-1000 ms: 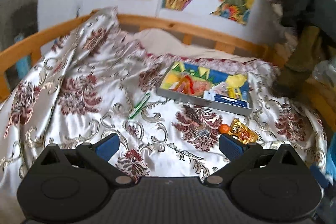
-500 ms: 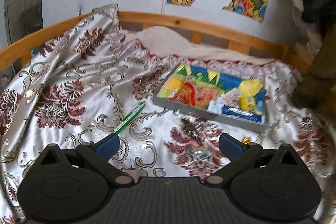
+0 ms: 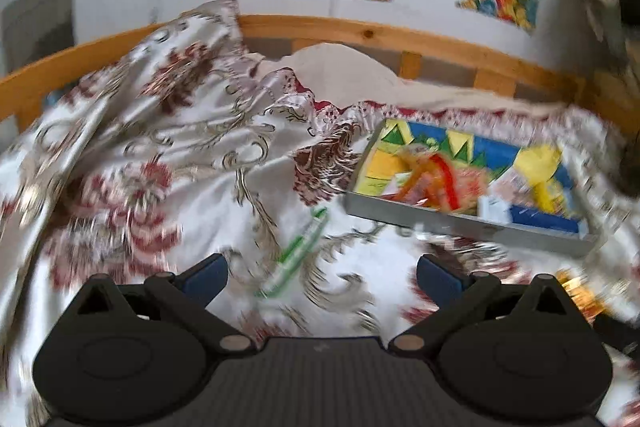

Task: Organize snacks
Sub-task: 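Reach left tool to green-wrapped stick while right tool reaches brown dried-meat packet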

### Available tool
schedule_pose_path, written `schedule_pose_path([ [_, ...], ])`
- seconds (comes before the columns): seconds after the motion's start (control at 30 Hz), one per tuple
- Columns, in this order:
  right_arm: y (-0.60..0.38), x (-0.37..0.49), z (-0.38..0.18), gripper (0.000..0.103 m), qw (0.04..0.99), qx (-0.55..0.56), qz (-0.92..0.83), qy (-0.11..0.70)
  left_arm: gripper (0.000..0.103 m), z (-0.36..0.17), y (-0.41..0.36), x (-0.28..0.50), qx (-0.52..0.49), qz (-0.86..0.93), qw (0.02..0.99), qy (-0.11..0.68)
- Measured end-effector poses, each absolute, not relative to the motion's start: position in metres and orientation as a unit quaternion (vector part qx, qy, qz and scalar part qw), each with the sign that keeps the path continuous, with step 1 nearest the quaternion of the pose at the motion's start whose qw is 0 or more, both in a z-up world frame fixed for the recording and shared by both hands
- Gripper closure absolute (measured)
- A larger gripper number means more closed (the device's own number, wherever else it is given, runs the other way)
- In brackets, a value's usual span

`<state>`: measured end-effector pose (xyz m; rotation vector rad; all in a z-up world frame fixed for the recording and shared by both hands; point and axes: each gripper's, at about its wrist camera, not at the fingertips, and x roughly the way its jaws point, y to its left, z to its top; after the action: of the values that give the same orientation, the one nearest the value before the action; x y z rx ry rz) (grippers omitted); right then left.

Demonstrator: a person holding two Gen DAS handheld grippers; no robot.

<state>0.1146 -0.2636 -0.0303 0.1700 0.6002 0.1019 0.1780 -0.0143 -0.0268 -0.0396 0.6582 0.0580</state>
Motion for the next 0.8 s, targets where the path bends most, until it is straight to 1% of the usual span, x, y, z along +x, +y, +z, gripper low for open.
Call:
schedule_pose_path([
  [0.13,-0.246,0.149,-0.039,0.001,0.956,0.029,0.092,0.278,0.001,-0.049,0.004,0.218,0.015,-0.023,0.939,0.342],
  [0.23,-0.234,0.173,-0.053,0.001,0.956,-0.004,0.127,0.264,0.001,-0.064,0.016,0.242,0.011,-0.067,0.931,0.359],
  [0.33,-0.226,0.194,-0.074,0.001,0.951,-0.013,0.147,0.273,0.001,-0.075,0.025,0.257,-0.002,-0.105,0.925,0.365],
  [0.4,-0.223,0.206,-0.086,0.003,0.946,-0.012,0.152,0.285,0.001,-0.082,0.027,0.268,0.001,-0.124,0.920,0.372],
  [0.43,-0.220,0.210,-0.091,0.006,0.944,-0.013,0.155,0.290,0.001,-0.085,0.027,0.273,0.006,-0.131,0.917,0.377],
  [0.57,-0.209,0.227,-0.106,0.014,0.939,-0.036,0.164,0.300,0.008,-0.096,0.025,0.289,0.028,-0.150,0.905,0.396],
  [0.63,-0.205,0.231,-0.111,0.017,0.935,-0.039,0.175,0.307,0.010,-0.100,0.025,0.293,0.027,-0.160,0.900,0.405],
  [0.7,-0.200,0.232,-0.114,0.017,0.932,-0.046,0.185,0.308,0.010,-0.102,0.026,0.293,0.025,-0.165,0.896,0.412],
  [0.8,-0.192,0.233,-0.118,0.017,0.929,-0.064,0.191,0.311,0.017,-0.107,0.027,0.297,0.025,-0.167,0.886,0.432],
])
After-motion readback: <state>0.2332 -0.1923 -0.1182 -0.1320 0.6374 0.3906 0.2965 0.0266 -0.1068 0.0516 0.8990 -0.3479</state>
